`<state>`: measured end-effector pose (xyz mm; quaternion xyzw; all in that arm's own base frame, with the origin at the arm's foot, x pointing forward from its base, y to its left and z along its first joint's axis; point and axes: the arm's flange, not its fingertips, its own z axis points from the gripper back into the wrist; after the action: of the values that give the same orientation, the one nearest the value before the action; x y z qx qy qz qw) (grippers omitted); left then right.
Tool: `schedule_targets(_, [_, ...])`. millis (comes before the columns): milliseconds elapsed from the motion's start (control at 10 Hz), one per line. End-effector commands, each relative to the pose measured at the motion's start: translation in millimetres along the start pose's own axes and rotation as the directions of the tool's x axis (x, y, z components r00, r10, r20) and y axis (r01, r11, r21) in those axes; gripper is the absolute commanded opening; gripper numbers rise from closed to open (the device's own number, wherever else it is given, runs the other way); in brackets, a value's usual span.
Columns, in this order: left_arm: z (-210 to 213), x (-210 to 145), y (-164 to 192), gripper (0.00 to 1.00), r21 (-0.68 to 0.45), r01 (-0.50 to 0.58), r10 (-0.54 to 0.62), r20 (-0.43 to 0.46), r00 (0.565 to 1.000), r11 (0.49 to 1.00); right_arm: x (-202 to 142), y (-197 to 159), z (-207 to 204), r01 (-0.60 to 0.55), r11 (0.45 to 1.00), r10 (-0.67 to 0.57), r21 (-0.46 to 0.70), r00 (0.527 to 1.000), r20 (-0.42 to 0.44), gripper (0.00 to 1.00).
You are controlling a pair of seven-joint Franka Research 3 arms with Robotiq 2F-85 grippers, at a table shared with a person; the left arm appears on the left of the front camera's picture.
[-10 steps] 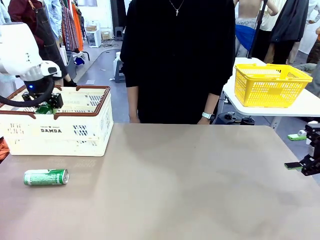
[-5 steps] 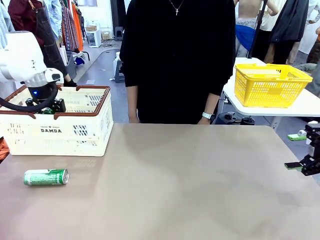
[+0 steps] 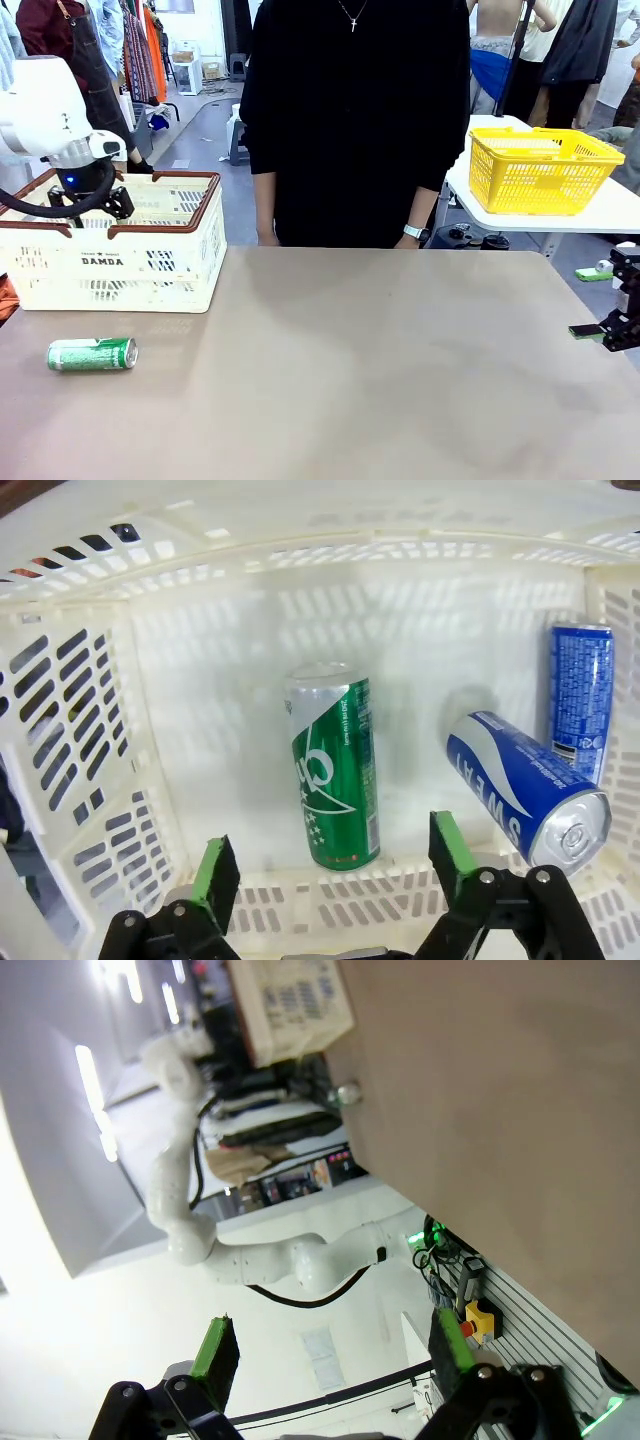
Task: Place the drinks into the Shopping basket.
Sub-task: Pick up one drink and place it into the Shopping basket.
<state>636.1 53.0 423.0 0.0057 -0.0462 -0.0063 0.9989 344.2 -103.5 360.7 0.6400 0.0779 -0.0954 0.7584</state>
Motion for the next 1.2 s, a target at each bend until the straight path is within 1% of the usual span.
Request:
schedule_targets(0, [7.9, 0.7, 2.0, 1.00, -0.019, -0.020, 0.020, 0.008, 1.000, 1.000, -4.2, 2.7, -0.2, 0.020, 1.000, -0.020, -0.018, 1.000, 0.003, 1.00])
schedule_targets(100, [18.2, -4.3, 4.0, 1.00, -0.046, -0.010, 0.012, 0.025, 1.000, 0.999, -4.2, 2.7, -0.2, 0.020, 1.000, -0.020, -0.018, 1.000, 0.003, 1.00])
schedule_targets(200, [33.5, -13.6, 6.8, 1.00, -0.113, 0.016, -0.011, 0.044, 0.999, 0.993, -4.2, 2.7, -0.2, 0.020, 1.000, -0.020, -0.018, 1.000, 0.003, 1.00])
schedule_targets(300, [65.9, -31.0, 12.9, 1.00, -0.192, -0.001, 0.024, 0.121, 0.992, 0.981, -4.2, 2.7, -0.2, 0.020, 1.000, -0.020, -0.018, 1.000, 0.003, 1.00])
schedule_targets(400, [99.3, -51.8, 17.4, 1.00, -0.282, -0.007, 0.053, 0.158, 0.986, 0.959, -4.2, 2.7, -0.2, 0.020, 1.000, -0.020, -0.018, 1.000, 0.003, 1.00])
schedule_targets(500, [132.8, -78.6, 22.7, 1.00, -0.410, -0.035, 0.118, 0.180, 0.977, 0.911, -4.2, 2.7, -0.2, 0.020, 1.000, -0.020, -0.018, 1.000, 0.003, 1.00])
schedule_targets(600, [150.1, -102.6, 27.1, 1.00, -0.554, -0.031, 0.139, 0.155, 0.978, 0.832, -4.2, 2.7, -0.2, 0.020, 1.000, -0.020, -0.018, 1.000, 0.003, 1.00])
schedule_targets(700, [156.7, -130.4, 35.4, 1.00, -0.670, 0.018, 0.110, 0.148, 0.983, 0.742, -4.2, 2.7, -0.2, 0.020, 1.000, -0.020, -0.018, 1.000, 0.003, 1.00])
schedule_targets(800, [153.0, -160.7, 46.8, 1.00, -0.773, 0.103, 0.004, 0.136, 0.991, 0.626, -4.2, 2.7, -0.2, 0.020, 1.000, -0.020, -0.018, 1.000, 0.003, 1.00])
schedule_targets(900, [142.6, -191.2, 61.2, 1.00, -0.846, 0.151, -0.075, 0.131, 0.989, 0.512, -4.2, 2.7, -0.2, 0.020, 1.000, -0.020, -0.018, 1.000, 0.003, 1.00])
schedule_targets(1000, [125.1, -223.8, 80.6, 1.00, -0.906, 0.210, -0.160, 0.161, 0.974, 0.366, -4.2, 2.7, -0.2, 0.020, 1.000, -0.020, -0.018, 1.000, 0.003, 1.00])
schedule_targets(1100, [100.3, -237.9, 90.4, 1.00, -0.935, 0.181, -0.189, 0.127, 0.974, 0.306, -4.2, 2.7, -0.2, 0.020, 1.000, -0.020, -0.018, 1.000, 0.003, 1.00])
